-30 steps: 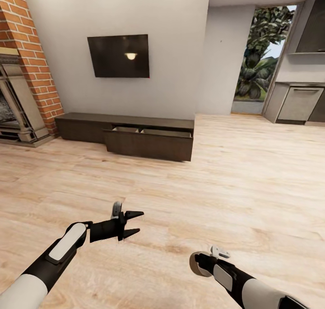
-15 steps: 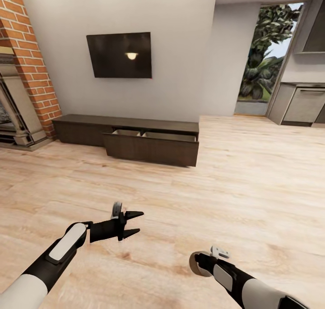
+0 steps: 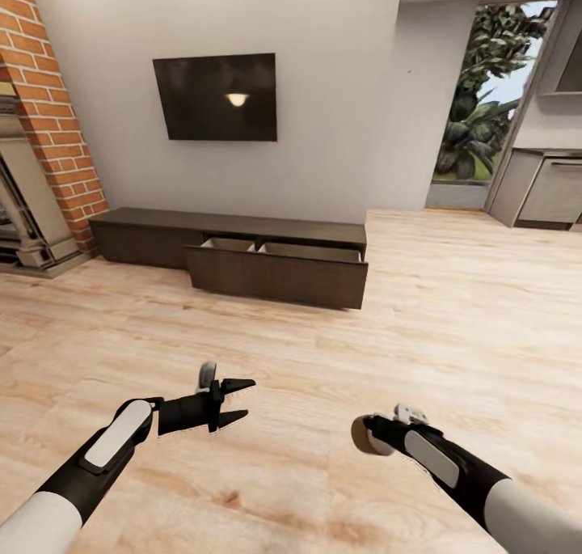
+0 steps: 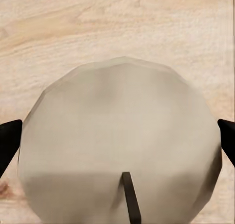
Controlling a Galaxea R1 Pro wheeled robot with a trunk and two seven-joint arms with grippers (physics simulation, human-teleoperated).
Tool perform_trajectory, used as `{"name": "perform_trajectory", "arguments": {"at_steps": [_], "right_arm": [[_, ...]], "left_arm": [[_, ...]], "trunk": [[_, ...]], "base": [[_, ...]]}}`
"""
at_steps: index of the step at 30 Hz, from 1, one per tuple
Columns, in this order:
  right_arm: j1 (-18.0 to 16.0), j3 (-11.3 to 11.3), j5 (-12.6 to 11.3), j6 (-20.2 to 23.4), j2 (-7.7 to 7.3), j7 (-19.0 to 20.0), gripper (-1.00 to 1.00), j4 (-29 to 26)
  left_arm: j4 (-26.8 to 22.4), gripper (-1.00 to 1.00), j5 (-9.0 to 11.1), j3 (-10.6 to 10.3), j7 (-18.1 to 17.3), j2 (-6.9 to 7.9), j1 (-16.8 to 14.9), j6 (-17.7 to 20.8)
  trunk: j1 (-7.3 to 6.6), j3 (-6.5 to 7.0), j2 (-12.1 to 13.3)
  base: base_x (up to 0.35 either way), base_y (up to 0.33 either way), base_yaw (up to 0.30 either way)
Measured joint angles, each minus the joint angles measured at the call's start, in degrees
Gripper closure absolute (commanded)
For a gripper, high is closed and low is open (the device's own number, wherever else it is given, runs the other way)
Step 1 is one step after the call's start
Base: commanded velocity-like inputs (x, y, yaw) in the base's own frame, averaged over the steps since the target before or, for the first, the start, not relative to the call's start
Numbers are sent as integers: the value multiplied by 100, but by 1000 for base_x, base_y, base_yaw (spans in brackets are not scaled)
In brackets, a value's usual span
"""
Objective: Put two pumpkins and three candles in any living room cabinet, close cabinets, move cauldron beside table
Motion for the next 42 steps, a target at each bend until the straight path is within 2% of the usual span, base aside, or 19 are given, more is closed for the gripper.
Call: {"name": "perform_trajectory", "arguments": {"at_steps": [2, 5, 6, 8, 11, 14, 19, 33, 42], "right_arm": [[-1, -309, -40, 414, 6, -549, 100, -247], [-4, -963, -54, 1007, 9, -1445, 100, -900], [-3, -1278, -49, 1269, 2, -1911, 100, -1337], [-6, -1625, -78, 1570, 11, -2561, 100, -2099], [-5, -1915, -44, 1825, 4, -3488, 100, -2984], [-3, -2013, -89, 1927, -20, -3968, 100, -3344], [-1, -2024, -213, 1961, 2, -4095, 100, -3458], [-4, -2029, -225, 1933, 1, -4041, 100, -3450], [0, -2034, -226, 1947, 0, -3306, 100, -3365]], "left_arm": [[32, -100, 1, 13, -7, 15, 0, 3], [156, -100, -4, 40, -14, 20, 0, 5], [191, -100, -5, 47, -14, 18, 1, 6], [215, -100, -5, 50, -13, 16, -1, 6], [225, -100, -9, 53, -11, 22, -1, 7], [228, -100, -7, 69, -17, 35, 0, 7], [229, -100, 4, 77, -28, 69, -1, 6], [177, -100, 24, 15, -43, 95, -1, 23], [187, -100, 23, 0, -33, 94, -2, 24]], "trunk": [[0, 0, 0], [0, 1, 0], [0, 1, 0], [-1, 1, -1], [0, 1, 0], [0, 0, 0], [0, 0, 0], [0, -1, 0], [0, -38, 0]], "base": [[321, 127, 0], [321, 127, 0], [321, 127, 0], [321, 127, 0], [321, 127, 0], [321, 127, 0], [316, 98, 0], [305, 7, -31], [305, 70, -194]]}}
